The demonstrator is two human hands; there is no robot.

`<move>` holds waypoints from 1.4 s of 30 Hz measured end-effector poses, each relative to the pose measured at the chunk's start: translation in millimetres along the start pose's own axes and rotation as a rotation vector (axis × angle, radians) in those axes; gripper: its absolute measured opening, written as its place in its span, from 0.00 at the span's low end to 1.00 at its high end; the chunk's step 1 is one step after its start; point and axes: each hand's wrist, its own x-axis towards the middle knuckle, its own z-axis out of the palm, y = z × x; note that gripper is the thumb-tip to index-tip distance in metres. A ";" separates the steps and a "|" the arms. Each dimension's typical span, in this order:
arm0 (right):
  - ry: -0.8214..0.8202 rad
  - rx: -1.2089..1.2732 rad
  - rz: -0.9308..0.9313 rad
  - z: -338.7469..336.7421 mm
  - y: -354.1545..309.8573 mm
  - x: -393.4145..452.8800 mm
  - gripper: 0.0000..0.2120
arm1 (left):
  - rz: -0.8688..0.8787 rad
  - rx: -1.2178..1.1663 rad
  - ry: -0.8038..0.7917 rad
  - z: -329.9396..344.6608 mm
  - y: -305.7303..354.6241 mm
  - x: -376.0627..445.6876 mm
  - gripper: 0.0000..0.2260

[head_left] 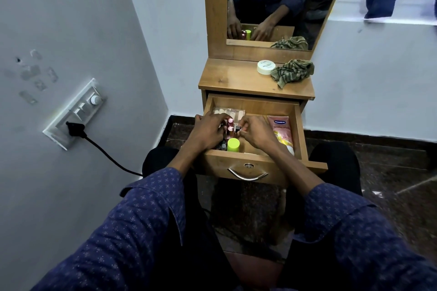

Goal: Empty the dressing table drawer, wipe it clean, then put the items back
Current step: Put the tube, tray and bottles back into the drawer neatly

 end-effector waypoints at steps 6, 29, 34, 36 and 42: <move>0.002 0.029 -0.004 -0.4 1.2 -2.7 0.08 | -0.004 0.003 -0.002 2.1 -0.1 0.2 0.19; 0.002 0.106 0.029 -25.4 6.6 -5.6 0.05 | -0.010 -0.087 0.109 -8.0 5.8 -0.3 0.19; 0.119 0.102 -0.009 -57.1 8.1 4.1 0.04 | 0.011 -0.192 0.274 -12.8 17.4 10.0 0.13; 0.181 0.097 -0.033 -73.2 8.9 13.0 0.05 | 0.034 -0.184 0.249 -16.4 29.2 24.3 0.12; 0.302 0.023 -0.045 -116.5 17.0 59.3 0.09 | -0.017 -0.270 0.194 -23.7 66.1 93.9 0.15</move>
